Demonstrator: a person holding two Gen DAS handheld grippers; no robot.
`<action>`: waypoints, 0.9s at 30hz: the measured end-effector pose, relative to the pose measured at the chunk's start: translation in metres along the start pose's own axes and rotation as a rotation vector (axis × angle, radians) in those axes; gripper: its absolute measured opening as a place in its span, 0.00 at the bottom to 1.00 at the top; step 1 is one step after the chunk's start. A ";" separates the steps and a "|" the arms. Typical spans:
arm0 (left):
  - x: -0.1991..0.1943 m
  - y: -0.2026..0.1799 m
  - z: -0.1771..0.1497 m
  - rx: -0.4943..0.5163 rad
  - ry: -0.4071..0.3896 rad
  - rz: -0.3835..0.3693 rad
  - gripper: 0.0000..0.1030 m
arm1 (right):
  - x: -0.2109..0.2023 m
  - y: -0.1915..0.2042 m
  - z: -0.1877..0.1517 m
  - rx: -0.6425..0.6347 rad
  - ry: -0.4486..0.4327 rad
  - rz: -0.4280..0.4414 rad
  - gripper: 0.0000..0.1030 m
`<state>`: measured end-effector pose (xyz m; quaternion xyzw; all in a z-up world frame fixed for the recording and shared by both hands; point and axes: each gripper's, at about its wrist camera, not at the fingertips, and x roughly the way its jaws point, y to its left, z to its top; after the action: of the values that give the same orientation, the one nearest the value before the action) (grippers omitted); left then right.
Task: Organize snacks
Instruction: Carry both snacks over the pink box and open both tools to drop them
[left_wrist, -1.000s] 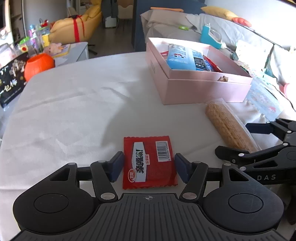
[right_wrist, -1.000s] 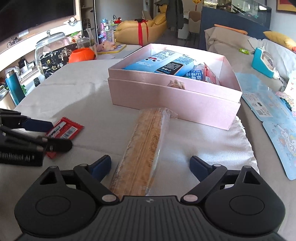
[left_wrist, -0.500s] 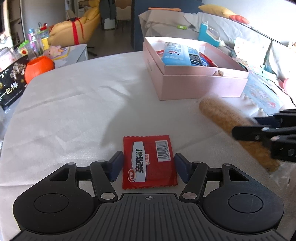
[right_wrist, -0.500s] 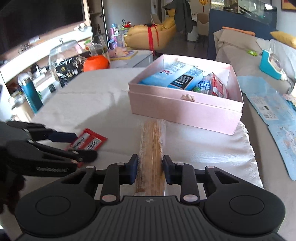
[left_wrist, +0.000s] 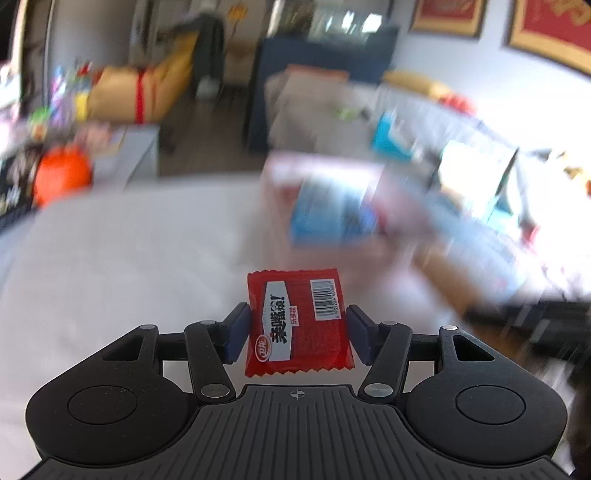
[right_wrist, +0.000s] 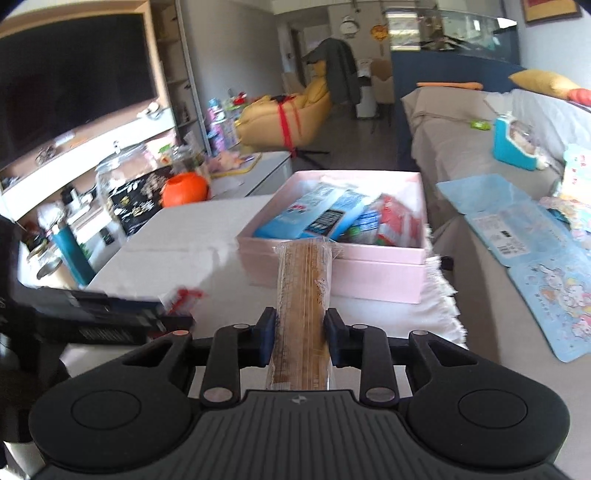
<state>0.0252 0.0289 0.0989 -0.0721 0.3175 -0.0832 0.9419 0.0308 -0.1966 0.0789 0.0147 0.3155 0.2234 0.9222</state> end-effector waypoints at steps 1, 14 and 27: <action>-0.001 -0.004 0.014 0.008 -0.032 -0.009 0.61 | 0.000 -0.002 0.000 0.007 -0.001 -0.006 0.27; 0.110 -0.006 0.097 -0.127 -0.065 -0.194 0.61 | 0.009 -0.010 0.000 0.016 0.024 -0.044 0.27; 0.059 0.033 0.024 -0.206 -0.026 -0.157 0.61 | 0.020 -0.005 0.092 -0.116 -0.153 -0.076 0.29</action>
<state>0.0900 0.0508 0.0771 -0.1943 0.3052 -0.1227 0.9241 0.1005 -0.1819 0.1400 -0.0339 0.2307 0.2043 0.9507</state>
